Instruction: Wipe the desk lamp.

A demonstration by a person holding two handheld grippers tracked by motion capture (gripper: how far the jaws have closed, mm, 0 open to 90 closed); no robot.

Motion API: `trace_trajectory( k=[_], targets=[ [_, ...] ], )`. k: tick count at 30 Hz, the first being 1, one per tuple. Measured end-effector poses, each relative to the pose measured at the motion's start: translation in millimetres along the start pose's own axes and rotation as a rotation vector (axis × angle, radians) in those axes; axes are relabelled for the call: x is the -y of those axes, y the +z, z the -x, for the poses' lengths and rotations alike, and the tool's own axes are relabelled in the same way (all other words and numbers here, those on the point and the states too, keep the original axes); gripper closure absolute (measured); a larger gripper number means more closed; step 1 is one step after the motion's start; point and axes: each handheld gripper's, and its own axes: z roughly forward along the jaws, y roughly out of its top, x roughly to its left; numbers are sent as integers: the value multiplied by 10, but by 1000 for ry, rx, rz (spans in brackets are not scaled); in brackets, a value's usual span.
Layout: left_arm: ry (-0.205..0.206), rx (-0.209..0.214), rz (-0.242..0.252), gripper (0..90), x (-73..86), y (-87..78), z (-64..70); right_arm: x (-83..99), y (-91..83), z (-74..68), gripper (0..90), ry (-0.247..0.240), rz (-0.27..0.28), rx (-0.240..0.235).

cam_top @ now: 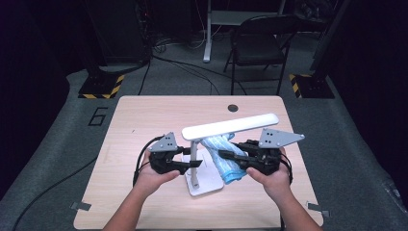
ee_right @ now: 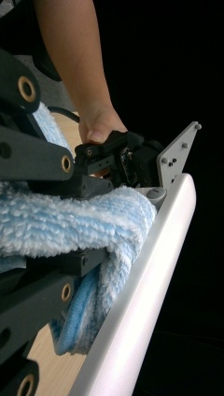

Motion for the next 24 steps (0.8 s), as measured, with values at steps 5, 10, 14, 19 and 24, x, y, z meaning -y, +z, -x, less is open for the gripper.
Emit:
trace_trajectory(
  k=[5, 10, 14, 19, 24],
  targets=[
    [0, 8, -1, 517, 1, -4, -16, -11, -87, -26, 716, -23, -13, -9],
    [-12, 35, -4, 513, 1, -16, -43, 6, -199, -15, 718, -10, 5, -50],
    [3, 47, -12, 512, -8, -26, -72, -70, -280, -24, 718, -5, 24, -72],
    [1, 52, -1, 513, -3, -37, -98, -178, -278, -23, 718, -16, 13, -76],
    [8, 59, 2, 512, 9, -47, -103, -370, -319, -72, 719, -39, 51, -100]
  ],
)
